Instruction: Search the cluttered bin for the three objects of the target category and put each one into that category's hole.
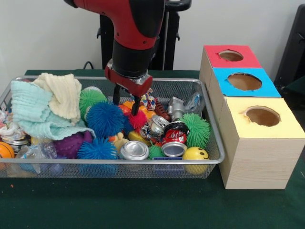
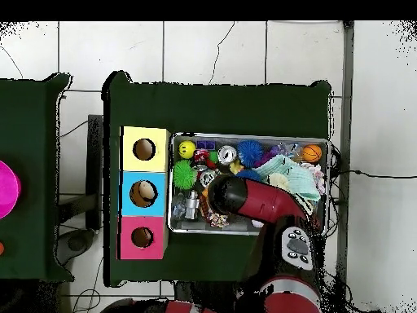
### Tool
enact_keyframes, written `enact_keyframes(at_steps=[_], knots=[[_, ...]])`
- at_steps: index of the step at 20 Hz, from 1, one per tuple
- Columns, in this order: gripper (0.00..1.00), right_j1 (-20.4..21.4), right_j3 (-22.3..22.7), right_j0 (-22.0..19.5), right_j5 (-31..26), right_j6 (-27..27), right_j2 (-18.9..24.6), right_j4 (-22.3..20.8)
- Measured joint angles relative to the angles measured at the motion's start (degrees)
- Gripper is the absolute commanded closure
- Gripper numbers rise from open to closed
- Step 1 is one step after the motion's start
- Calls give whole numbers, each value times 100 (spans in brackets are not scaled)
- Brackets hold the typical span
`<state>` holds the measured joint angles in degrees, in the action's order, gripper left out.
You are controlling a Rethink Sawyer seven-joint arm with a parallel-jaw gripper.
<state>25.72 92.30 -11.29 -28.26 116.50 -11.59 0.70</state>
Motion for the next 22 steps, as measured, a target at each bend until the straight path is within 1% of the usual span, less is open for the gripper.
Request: enact_keyframes(at_steps=[3, 6, 8, 10, 16, 20, 22], knots=[[0, -138, -350, 1, -471, 0, -19, 45], [0, -320, -892, 0, -1197, 0, -44, 93], [0, -384, -1101, -3, -1432, 0, -44, 100], [0, -479, -1415, -11, -1652, 0, -45, 106], [0, -750, -2061, -68, -1674, 0, -44, 105], [0, -941, -2376, -131, -1675, 0, -44, 104], [0, -988, -2438, -149, -1675, 0, -44, 105]])
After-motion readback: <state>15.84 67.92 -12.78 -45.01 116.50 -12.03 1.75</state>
